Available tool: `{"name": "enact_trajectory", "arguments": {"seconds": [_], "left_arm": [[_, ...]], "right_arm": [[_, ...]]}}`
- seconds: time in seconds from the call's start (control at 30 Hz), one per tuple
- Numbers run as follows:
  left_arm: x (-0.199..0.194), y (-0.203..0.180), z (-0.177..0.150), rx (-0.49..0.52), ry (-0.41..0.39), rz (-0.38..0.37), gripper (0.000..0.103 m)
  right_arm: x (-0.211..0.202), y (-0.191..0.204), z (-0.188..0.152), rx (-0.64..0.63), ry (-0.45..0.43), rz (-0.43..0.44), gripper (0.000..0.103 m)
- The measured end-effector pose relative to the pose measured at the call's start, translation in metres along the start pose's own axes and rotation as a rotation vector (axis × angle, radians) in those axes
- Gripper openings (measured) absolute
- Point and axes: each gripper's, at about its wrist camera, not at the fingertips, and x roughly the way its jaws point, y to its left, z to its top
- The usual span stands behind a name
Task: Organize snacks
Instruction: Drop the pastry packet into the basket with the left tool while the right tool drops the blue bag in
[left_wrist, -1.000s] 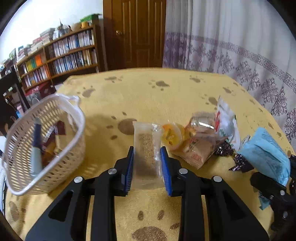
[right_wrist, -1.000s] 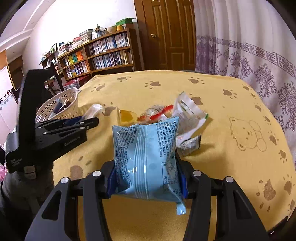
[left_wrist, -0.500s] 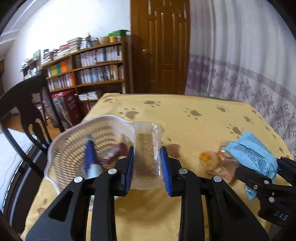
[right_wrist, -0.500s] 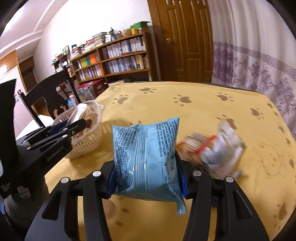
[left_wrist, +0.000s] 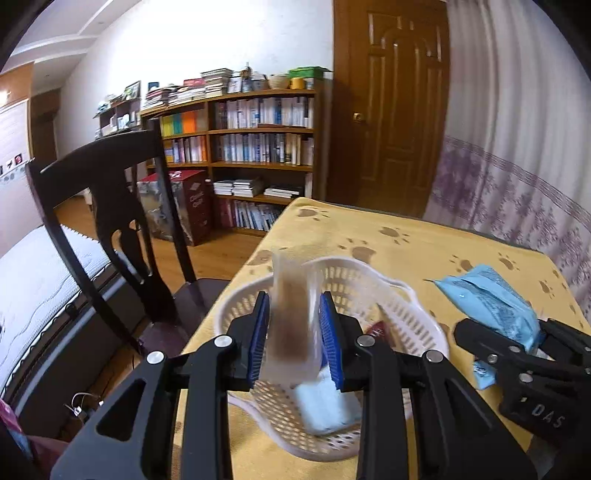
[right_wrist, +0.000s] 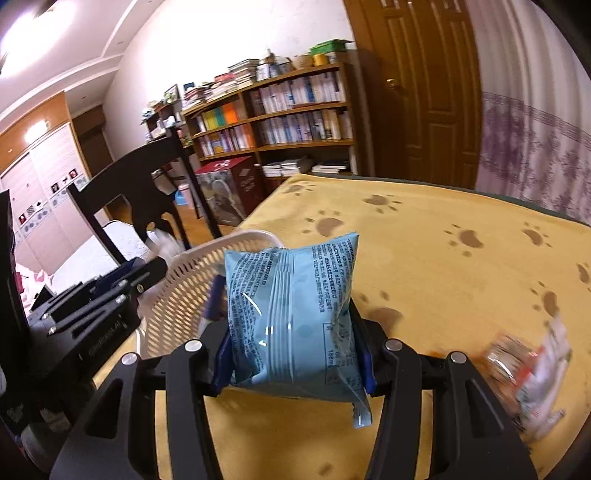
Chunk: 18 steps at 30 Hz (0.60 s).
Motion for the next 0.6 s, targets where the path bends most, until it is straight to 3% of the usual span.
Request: {"name": "enact_trajectory", "arguments": {"seconds": [0.1, 0.2, 0.33, 0.6], "left_arm": [[0.001, 0.006, 0.002, -0.018, -0.005, 0.010, 0.061], [0.001, 0.011, 0.003, -0.037, -0.018, 0.048, 0.064], [0.002, 0.022, 0.005, -0.073, -0.024, 0.059, 0.079], [-0.003, 0.022, 0.006, -0.085, -0.055, 0.076, 0.085]], "right_arm": [[0.014, 0.014, 0.008, -0.009, 0.009, 0.020, 0.052], [0.024, 0.017, 0.013, 0.010, 0.017, 0.049, 0.053], [0.035, 0.014, 0.017, 0.049, 0.037, 0.097, 0.054], [0.050, 0.004, 0.015, 0.100, 0.064, 0.148, 0.060]]}}
